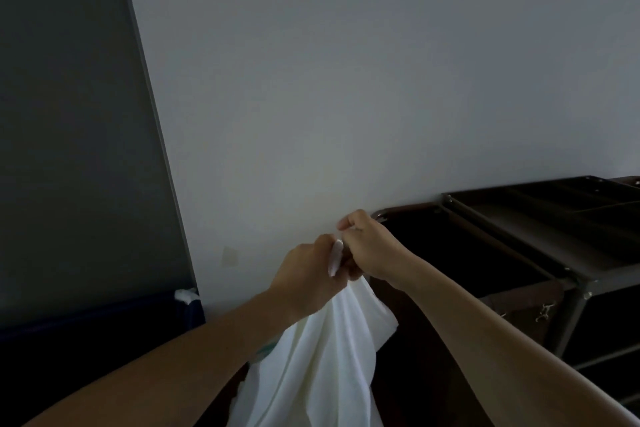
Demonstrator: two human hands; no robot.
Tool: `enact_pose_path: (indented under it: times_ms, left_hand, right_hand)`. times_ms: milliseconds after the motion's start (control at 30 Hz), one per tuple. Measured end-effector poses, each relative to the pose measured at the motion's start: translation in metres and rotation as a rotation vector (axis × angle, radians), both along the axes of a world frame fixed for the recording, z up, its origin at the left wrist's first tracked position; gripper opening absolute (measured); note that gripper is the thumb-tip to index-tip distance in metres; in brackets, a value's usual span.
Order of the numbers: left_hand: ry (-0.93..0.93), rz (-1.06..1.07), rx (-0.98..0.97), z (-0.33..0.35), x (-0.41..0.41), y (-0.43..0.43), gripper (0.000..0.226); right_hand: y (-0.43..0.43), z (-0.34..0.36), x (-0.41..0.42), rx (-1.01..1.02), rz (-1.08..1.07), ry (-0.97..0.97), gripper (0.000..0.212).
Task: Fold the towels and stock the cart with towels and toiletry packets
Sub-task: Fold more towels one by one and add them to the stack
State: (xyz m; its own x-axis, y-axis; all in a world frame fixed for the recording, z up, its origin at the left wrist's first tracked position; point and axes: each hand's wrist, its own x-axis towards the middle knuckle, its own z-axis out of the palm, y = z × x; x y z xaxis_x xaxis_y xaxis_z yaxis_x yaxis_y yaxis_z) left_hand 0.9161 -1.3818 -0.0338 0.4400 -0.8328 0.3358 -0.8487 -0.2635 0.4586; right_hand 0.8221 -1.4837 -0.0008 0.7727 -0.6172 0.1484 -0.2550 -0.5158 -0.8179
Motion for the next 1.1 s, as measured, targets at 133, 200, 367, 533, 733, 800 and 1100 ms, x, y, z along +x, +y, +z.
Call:
enact_pose_path:
  times_ms: [133, 200, 367, 533, 733, 800, 1100]
  left_hand:
    - [-0.023, -0.078, -0.039, 0.004, 0.019, 0.010, 0.022]
    - [0.008, -0.044, -0.105, 0.008, 0.027, 0.015, 0.022]
    - [0.215, 0.134, -0.325, 0.028, 0.050, 0.019, 0.024]
    - [0.376, 0.125, -0.535, 0.064, 0.074, 0.023, 0.021]
    - [0.461, 0.052, -0.712, 0.104, 0.089, 0.033, 0.027]
    - [0.491, 0.045, -0.760, 0.115, 0.095, 0.036, 0.026]
    - [0.534, 0.138, -0.899, 0.166, 0.145, 0.063, 0.018]
  right_hand:
    - [-0.007, -0.004, -0.004, -0.009, 0.143, 0.037, 0.022]
    - [-0.010, -0.010, -0.007, 0.007, 0.212, 0.025, 0.019]
    - [-0.041, -0.046, -0.033, -0.272, 0.085, -0.001, 0.022]
    - [-0.074, -0.096, -0.062, -0.363, 0.110, 0.373, 0.051]
    - [-0.081, -0.101, -0.047, -0.342, 0.126, 0.333, 0.067]
    - [-0.085, -0.094, -0.039, -0.335, 0.144, 0.281, 0.060]
    - [-0.104, 0.016, -0.037, -0.325, 0.144, -0.022, 0.033]
